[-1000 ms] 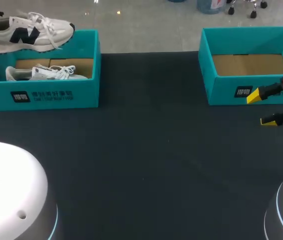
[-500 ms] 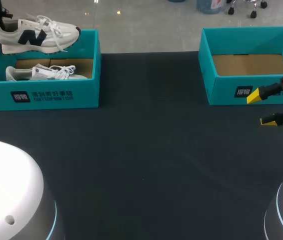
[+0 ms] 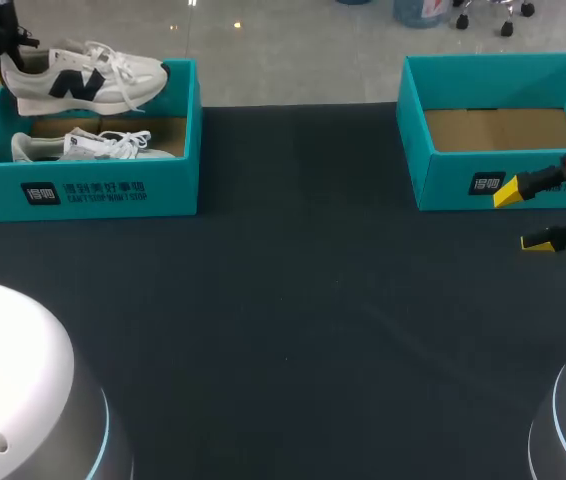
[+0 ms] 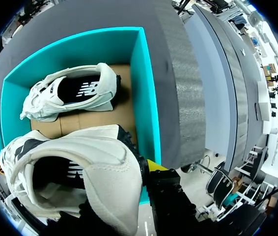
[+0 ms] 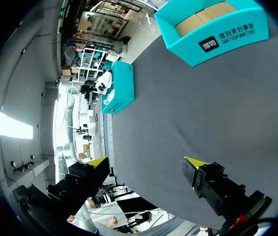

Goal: Take the shoe out of the shoebox, open the shoe tongue, remove and reinsert the insole, then place the shoe into the shoebox

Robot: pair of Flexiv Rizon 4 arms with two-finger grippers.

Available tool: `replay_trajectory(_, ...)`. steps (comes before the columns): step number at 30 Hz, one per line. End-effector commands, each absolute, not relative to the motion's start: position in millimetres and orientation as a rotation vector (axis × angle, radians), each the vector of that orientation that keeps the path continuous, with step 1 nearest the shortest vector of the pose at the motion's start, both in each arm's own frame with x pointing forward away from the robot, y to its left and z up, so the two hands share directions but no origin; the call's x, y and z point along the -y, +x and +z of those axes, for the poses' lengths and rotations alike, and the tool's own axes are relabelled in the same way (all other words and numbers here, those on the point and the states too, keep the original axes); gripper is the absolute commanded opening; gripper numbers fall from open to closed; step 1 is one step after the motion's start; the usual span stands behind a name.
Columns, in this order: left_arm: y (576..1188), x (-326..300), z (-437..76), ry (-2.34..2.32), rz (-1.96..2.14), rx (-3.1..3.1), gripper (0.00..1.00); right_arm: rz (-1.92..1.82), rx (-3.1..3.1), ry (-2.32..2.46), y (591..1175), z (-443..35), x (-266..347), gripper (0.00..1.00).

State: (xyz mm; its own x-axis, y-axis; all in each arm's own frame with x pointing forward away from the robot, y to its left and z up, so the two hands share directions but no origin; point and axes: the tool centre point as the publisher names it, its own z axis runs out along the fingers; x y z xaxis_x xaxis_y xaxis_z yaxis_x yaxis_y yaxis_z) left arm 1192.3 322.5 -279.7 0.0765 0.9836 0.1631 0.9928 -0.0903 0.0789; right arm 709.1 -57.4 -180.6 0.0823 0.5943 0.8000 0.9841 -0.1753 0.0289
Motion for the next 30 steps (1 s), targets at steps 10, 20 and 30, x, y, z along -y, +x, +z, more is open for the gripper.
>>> replay_trajectory(10, 1196.3, -313.3, -321.4, -2.248, -0.348, 2.096, 0.00, -0.942, 1.555, -1.831, 709.0, -181.1, 57.3, 1.00)
replay_trajectory(20, 1206.7, -308.7, -353.2, -2.251, -0.333, 2.105, 0.00, -0.942, 1.555, -1.831, 709.0, -181.1, 57.3, 1.00)
replay_trajectory(30, 1214.6, -308.4, -373.9, -2.254, -0.251, 2.076, 0.00, -0.942, 1.555, -1.831, 709.0, -181.1, 57.3, 1.00)
